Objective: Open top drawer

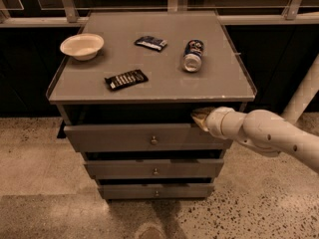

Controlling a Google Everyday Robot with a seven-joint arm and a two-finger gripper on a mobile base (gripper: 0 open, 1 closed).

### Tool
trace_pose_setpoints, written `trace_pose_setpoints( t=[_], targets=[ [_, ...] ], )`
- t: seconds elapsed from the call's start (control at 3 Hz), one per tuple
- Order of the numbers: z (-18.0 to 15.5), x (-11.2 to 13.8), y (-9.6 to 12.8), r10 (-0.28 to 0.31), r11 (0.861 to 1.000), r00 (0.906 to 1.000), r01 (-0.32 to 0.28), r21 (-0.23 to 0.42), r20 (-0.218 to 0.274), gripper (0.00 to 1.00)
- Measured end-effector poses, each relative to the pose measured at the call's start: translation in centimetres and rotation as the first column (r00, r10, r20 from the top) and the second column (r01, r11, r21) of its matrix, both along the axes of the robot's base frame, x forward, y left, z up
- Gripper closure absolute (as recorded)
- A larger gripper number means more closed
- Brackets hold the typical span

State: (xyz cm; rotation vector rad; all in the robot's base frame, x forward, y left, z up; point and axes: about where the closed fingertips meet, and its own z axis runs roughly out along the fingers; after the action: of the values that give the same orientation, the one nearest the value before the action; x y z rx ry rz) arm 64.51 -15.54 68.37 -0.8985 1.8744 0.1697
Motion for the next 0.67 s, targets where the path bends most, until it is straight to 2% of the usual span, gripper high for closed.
trace_pose_setpoints(
  t=[0.33, 0.67],
  targets=[
    [-0.52, -1.22, -0.50, 0.021, 1.000, 0.9991, -0.022, -0.023, -0.036, 1.00],
    [-0.27, -1.22, -0.51, 0.021, 1.000, 0.9991, -0.022, -0.023, -0.036, 1.00]
  ],
)
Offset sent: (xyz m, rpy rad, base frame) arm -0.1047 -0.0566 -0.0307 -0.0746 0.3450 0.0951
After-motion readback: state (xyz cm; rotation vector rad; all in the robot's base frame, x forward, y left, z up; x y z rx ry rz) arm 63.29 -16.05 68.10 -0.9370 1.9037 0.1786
